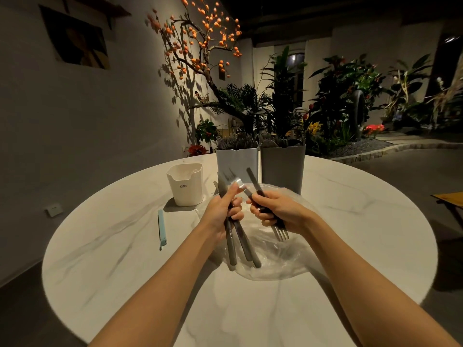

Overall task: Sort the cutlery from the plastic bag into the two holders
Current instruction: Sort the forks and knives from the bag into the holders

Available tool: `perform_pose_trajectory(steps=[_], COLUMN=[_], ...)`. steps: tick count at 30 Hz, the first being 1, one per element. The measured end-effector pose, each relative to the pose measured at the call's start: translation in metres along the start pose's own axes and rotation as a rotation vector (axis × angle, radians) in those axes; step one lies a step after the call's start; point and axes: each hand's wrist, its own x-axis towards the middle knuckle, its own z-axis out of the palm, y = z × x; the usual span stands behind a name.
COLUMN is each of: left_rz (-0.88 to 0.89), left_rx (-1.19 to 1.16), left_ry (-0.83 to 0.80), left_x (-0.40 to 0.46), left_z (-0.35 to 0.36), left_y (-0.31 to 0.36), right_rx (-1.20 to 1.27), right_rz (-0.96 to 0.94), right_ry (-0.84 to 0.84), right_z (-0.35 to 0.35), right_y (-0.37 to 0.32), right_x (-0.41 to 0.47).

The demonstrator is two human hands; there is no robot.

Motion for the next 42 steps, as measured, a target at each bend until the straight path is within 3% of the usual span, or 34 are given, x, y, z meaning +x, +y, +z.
perform_pose_trajectory(steps=[4,9,13,18,24,28,32,34,37,40,42], left_rz=[0.031,-0.029,-0.061,-0.137,-0.098,-0.039,-0.041,-0.041,-0.008,0.028,0.021], left_rx=[0.029,-0.095,-0.111,-0.208,-0.212,-0.133,-0.086,-0.135,-0.137,-0.1,-0.066], left_ry=[0.075,0.14,0.155,0.121,0.057,0.051,0.164,0.219,0.27,0.291,0.278], left_x=[0.001,0.004,0.003,0.003,0.004,0.002,0.004,0.006,0.007,0.007,0.007], left_z=[0.0,-0.005,-0.005,-0.007,-0.007,-0.004,-0.006,-0.009,-0.012,-0.015,-0.015], left_y=[-0.002,0.0,0.0,0.001,-0.003,-0.004,-0.007,-0.007,-0.004,-0.002,-0.001], right_rx=[-0.085,-0.13,-0.139,0.166,0.265,0.326,0.199,0.174,0.143,-0.225,-0.577], right_rz=[0.019,-0.081,-0.159,-0.192,-0.212,-0.175,-0.119,-0.086,-0.119,-0.163,-0.206], right_ry=[-0.026,0.341,0.514,0.446,0.475,0.312,0.201,0.298,0.572,0.805,0.856], right_z=[0.006,0.011,0.005,0.004,0.016,0.016,0.015,0.015,0.003,-0.011,-0.012], right_y=[0.0,-0.002,-0.002,-0.005,-0.004,-0.002,0.001,0.001,0.003,0.014,0.019], right_x=[0.001,0.006,0.009,0.005,0.008,0.005,0.005,0.007,0.011,0.015,0.017])
